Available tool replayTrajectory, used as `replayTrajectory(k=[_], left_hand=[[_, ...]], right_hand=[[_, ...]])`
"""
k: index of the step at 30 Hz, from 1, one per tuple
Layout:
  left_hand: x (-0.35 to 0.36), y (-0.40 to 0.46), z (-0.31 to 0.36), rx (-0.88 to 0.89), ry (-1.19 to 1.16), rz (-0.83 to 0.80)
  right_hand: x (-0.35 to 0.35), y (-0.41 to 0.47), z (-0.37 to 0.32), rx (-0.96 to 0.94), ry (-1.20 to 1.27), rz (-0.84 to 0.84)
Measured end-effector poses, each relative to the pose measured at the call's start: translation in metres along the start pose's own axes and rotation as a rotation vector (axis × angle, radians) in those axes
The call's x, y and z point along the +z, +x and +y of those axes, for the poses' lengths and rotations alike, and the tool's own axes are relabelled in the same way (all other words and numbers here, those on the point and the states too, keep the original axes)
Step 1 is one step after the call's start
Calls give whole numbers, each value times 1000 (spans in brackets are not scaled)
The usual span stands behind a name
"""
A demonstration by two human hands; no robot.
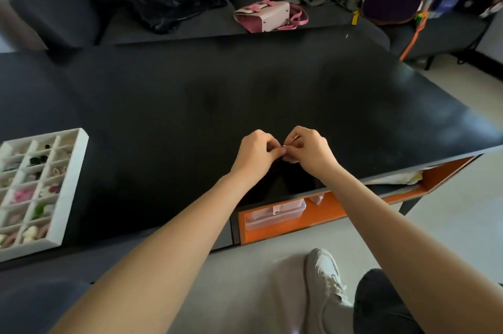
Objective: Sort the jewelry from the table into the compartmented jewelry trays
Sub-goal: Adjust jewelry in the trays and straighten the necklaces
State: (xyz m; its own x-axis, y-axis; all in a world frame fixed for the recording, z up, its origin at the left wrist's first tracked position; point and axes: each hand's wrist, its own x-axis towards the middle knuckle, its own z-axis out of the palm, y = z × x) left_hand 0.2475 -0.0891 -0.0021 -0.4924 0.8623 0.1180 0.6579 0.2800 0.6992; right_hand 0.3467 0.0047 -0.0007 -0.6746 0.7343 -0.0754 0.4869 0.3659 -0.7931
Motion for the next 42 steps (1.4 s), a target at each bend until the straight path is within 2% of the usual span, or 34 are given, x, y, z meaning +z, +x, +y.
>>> replayTrajectory(k=[6, 13, 19, 25, 33, 39, 42], left_hand=[[-64, -24, -18, -21, -93, 75], [-163, -89, -52, 2, -130, 239], [-221, -140, -94, -99, -260, 306], [-257, -180, -131, -191, -363, 451], [-281, -198, -185, -378, -141, 554], [-284, -185, -202, -256, 143, 591], [-283, -178, -214, -218, 165, 647]], right_hand=[[17, -16, -62, -16, 324, -119], [69, -36, -151, -42, 518, -397], [124, -44, -212, 72, 564, -641], [184, -52, -254, 100, 634, -751], [253, -47, -268, -98, 291, -739], [271, -23, -284, -174, 58, -739], [275, -8, -290, -227, 8, -721]])
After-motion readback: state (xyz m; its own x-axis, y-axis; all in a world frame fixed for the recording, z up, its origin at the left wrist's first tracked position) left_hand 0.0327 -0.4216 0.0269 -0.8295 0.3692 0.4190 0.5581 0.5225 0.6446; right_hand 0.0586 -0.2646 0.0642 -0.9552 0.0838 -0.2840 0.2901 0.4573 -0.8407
